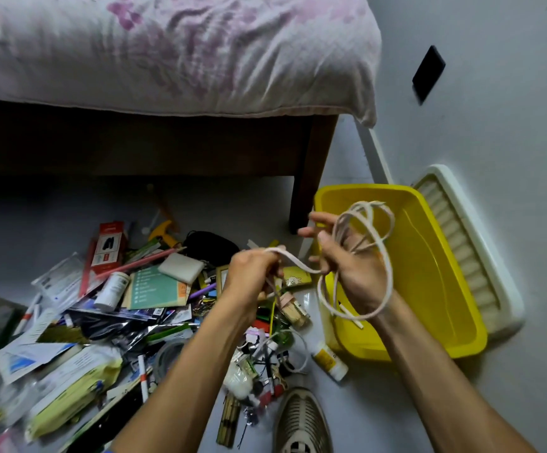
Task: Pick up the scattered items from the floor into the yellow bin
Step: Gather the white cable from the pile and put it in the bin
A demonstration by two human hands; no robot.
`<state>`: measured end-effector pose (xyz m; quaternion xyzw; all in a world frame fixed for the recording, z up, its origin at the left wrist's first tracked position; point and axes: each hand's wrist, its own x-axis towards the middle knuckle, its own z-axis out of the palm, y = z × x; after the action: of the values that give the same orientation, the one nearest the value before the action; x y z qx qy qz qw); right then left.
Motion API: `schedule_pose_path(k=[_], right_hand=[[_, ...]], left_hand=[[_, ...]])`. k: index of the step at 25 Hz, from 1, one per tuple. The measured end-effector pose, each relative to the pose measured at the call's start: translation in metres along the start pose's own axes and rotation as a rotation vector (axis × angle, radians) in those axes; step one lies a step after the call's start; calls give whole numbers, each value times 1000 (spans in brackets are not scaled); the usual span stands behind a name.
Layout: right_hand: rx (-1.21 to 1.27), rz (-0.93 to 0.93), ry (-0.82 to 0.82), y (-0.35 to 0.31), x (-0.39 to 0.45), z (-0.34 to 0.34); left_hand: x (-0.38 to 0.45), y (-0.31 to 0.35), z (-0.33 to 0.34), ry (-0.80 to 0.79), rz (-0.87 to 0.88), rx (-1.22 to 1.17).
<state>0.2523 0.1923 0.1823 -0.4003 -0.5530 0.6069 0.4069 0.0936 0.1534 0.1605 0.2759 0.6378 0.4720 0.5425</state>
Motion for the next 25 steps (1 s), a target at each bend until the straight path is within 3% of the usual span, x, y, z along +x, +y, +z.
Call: schedule_pose_path(k=[2,3,6,8,9,11,13,15,17,19,23,25], right_hand=[[-150,90,-280,0,-5,5],[-165,121,-335,-5,-6,7],[-453,92,-269,-18,0,12],[-803,49,-82,-27,2,2],[-883,62,97,-33,4,-11],[-748,74,515,-52,8,-44],[-605,-70,858,-75,14,-76],[-591,-297,1075,-93,20,-96],[-689,-435,1152,-88,25,-98],[-865,-332,1022,-52,18,-95],[-1242,330,493,57,-28,-92],[-1287,482,370,92,-43,-90]], left_hand=[[1,26,9,-14,-52,-183],[-2,34,16,-49,-71,-235],[-13,46,28,-207,-71,-249],[-16,55,30,-301,-43,-336],[-12,59,29,-329,-45,-461],[-5,65,23,-299,-7,-635],[0,63,15,-206,36,-615],[1,55,13,-165,26,-550],[0,40,14,-135,-15,-472],[-2,24,20,-105,-69,-369],[-2,-20,26,-101,-155,-92],[0,-43,30,-118,-131,159]])
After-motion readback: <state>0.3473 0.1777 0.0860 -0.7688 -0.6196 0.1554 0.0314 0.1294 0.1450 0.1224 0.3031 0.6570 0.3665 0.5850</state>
